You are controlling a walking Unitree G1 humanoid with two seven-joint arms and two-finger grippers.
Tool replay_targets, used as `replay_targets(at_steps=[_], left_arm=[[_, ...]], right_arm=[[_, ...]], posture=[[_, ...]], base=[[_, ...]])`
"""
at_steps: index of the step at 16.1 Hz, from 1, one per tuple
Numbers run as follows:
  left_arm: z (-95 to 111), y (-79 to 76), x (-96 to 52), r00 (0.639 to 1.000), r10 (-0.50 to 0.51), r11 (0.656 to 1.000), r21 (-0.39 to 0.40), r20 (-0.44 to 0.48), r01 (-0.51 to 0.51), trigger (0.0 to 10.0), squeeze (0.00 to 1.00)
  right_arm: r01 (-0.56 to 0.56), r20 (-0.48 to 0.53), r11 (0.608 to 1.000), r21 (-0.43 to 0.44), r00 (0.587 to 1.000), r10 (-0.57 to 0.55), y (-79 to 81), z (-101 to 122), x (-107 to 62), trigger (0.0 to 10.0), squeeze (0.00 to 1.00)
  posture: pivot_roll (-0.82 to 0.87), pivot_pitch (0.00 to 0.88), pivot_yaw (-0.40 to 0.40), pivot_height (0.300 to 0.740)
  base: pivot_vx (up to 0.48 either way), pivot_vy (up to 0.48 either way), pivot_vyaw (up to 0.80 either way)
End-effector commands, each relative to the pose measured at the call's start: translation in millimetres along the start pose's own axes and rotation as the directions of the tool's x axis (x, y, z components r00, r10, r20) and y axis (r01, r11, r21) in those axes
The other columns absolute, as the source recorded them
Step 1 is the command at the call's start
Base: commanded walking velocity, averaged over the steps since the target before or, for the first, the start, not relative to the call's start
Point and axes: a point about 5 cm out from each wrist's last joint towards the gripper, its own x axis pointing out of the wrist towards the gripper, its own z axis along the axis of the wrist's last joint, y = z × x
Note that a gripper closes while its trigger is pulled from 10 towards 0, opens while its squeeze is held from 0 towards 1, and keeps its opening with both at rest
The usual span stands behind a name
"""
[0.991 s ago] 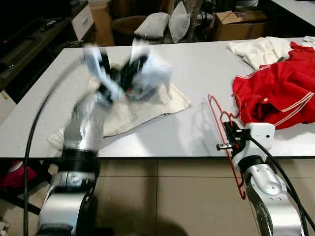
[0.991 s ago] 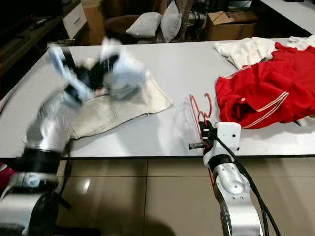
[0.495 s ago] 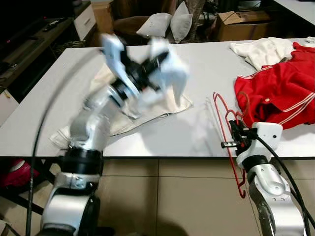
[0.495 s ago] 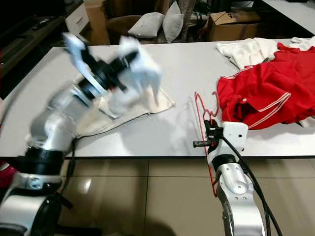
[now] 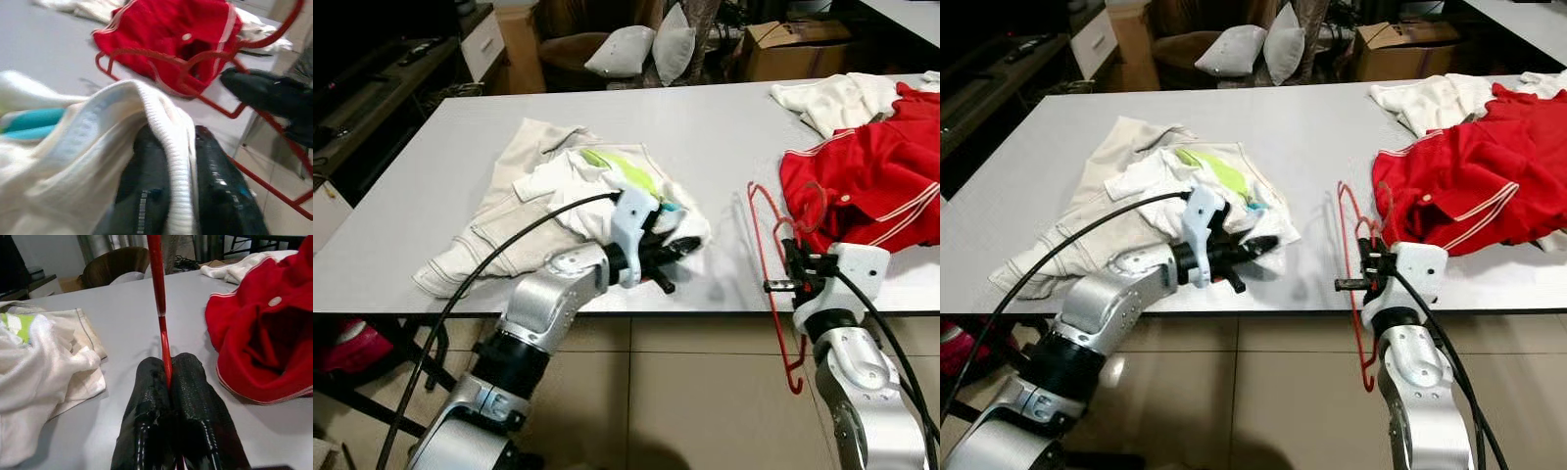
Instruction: Hang hanger
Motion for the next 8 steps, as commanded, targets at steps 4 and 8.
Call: replay_targets(at_steps=[4,8], left_arm=[[-6,0.7,-33.5,0.970,-0.204,0.968,0.119,-0.135,0.220,10.0,1.00],[-17,13.6,-71.5,0.938,-0.227,0.959,0.105,-0.263,0.262,10.0,1.00]], right_arm=[[0.063,-0.015,0.998,-0.015,0.998,-0.063,-14.6,-3,-10.7,10.0,0.00],[0.111,-0.020,0.993,-0.037,0.994,-0.111,-31.8,-2,-16.9,10.0,0.00]], posture=[[-0.15,0.000,0.159,0.740],[-0.17,0.000,0.165,0.740]], base=[[0.000,0.000,0.00],[0.000,0.000,0.00]])
